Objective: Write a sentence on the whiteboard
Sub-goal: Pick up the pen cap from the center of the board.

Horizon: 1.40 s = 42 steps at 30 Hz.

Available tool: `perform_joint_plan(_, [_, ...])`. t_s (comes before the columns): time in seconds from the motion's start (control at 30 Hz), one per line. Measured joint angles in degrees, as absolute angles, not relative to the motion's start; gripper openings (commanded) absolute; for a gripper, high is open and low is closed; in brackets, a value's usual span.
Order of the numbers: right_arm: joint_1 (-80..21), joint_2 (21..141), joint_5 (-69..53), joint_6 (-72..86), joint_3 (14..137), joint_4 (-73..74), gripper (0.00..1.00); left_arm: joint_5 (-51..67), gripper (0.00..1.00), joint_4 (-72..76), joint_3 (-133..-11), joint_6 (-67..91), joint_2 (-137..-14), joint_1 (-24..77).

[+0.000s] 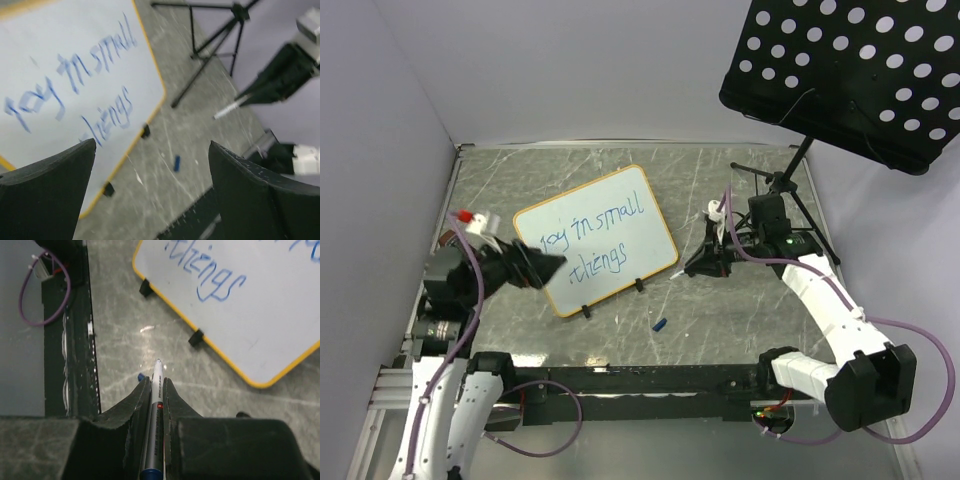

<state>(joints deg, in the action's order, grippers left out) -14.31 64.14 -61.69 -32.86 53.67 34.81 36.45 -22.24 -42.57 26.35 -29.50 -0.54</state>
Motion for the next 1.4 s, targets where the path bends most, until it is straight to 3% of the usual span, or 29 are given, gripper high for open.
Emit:
perform_joint_plan(0.17, [-11.9,63.79,-60.6,-37.47,53.67,43.33,0.0,34.04,0.97,-23.4,-35.29,29.06,-24.67,10.83])
perform_joint_plan(0.3, [-10.13,63.83,-60.38,-38.46,53.67,46.57,0.0,25.26,0.97,-23.09,-33.69,30.92,-26.63,25.06])
perform_joint_plan(0.47, [-8.73,64.07,-60.36,-38.35,53.65,47.27,0.0,4.12,0.97,-20.64,-37.8,32.64,-43.53,53.52])
perform_joint_plan(0.57, [-7.97,64.07,-60.38,-37.74,53.6,47.2,0.0,-3.09,0.97,-17.37,-39.9,32.64,-52.93,62.04])
perform_joint_plan(1.0, [-2.2,65.25,-60.45,-36.32,53.21,47.92,0.0,-8.86,0.99,7.33,-24.91,37.82,-52.86,63.75])
perform_joint_plan(1.17, [-1.39,67.22,-60.66,-36.51,53.21,49.15,0.0,-7.29,0.89,8.36,-27.0,38.85,-58.22,63.79])
perform_joint_plan(1.4, [-1.1,67.29,-60.03,-36.47,53.23,49.23,0.0,-6.81,0.74,2.33,-39.92,38.65,-73.67,66.06])
